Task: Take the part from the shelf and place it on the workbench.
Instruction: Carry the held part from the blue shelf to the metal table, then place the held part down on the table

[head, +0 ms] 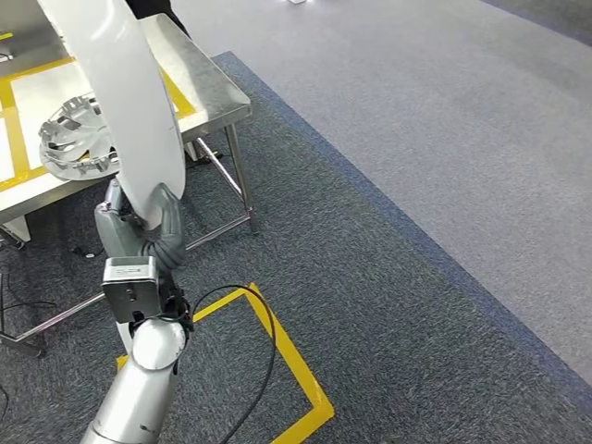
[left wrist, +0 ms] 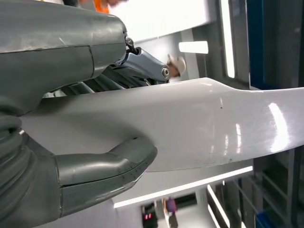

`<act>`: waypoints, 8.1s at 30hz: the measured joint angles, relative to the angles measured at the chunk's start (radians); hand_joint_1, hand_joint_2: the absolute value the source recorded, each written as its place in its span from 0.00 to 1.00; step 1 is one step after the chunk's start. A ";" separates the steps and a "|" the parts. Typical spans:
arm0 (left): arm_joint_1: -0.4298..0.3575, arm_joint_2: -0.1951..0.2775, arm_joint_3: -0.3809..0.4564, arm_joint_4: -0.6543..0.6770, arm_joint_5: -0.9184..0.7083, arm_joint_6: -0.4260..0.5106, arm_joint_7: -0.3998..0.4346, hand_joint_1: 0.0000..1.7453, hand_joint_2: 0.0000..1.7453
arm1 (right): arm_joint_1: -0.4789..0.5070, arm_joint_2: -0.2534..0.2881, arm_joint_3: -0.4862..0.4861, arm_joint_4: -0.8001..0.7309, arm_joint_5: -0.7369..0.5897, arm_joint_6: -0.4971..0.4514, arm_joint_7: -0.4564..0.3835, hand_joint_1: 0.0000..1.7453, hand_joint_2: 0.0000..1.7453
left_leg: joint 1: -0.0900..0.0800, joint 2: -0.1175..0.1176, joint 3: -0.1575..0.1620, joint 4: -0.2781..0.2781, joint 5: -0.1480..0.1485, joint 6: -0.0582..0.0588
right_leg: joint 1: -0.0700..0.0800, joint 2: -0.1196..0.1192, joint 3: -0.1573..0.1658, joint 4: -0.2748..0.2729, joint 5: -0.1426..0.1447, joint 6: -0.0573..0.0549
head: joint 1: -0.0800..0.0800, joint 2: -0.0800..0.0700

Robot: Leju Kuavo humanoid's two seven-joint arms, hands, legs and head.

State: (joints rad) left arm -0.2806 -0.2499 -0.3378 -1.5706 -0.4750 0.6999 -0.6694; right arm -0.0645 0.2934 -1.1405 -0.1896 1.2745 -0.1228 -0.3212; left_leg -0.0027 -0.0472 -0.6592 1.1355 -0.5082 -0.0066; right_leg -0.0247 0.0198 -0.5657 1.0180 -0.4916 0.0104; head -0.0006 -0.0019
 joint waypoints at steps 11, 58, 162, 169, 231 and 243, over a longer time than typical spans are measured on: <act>0.000 0.001 0.009 0.004 0.059 0.000 0.007 1.00 1.00 | -0.007 0.007 -0.003 0.000 0.002 -0.001 -0.001 0.00 0.00 | -0.021 0.120 0.059 -0.109 0.050 0.028 | 0.018 -0.148 0.016 0.001 -0.019 0.015 | -0.004 0.000; 0.035 0.172 -0.016 -0.038 0.150 -0.001 0.106 1.00 1.00 | 0.045 -0.012 0.021 -0.002 0.037 0.002 -0.037 0.00 0.00 | 0.001 0.032 0.072 -0.109 0.040 0.019 | 0.010 -0.014 -0.018 -0.002 0.011 0.011 | -0.001 0.000; 0.048 0.272 -0.074 -0.106 0.182 -0.040 0.124 1.00 1.00 | 0.016 -0.120 -0.081 -0.047 -0.039 -0.006 0.006 0.00 0.00 | 0.004 0.042 0.034 -0.071 0.064 0.009 | 0.010 -0.014 0.049 -0.008 -0.048 0.007 | 0.012 0.000; 0.045 0.272 -0.073 -0.112 0.181 -0.041 0.124 1.00 1.00 | 0.011 -0.122 -0.081 -0.046 -0.038 -0.005 0.005 0.00 0.00 | 0.011 0.041 0.071 -0.115 0.035 0.045 | 0.011 -0.019 -0.033 0.134 -0.117 0.042 | 0.016 0.000; 0.065 0.272 -0.072 -0.123 0.162 -0.050 0.128 1.00 1.00 | 0.016 -0.116 -0.081 -0.037 -0.023 0.004 0.006 0.00 0.00 | 0.007 0.042 0.096 -0.131 0.030 0.044 | 0.013 -0.020 -0.082 0.188 -0.118 0.036 | 0.021 0.000; 0.066 0.270 -0.073 -0.123 0.161 -0.053 0.131 1.00 1.00 | 0.019 -0.118 -0.081 -0.037 -0.023 0.007 0.003 0.00 0.00 | 0.004 0.041 0.155 -0.116 -0.050 0.005 | 0.013 -0.018 -0.042 0.002 0.020 0.000 | 0.014 0.000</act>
State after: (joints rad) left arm -0.2150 0.0200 -0.4109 -1.6936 -0.3136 0.6470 -0.5384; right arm -0.0452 0.1758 -1.2218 -0.2266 1.2514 -0.1162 -0.3182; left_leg 0.0009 -0.0062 -0.5045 1.0199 -0.5585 -0.0016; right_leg -0.0120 0.0020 -0.6072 1.0204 -0.4720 0.0100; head 0.0135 -0.0023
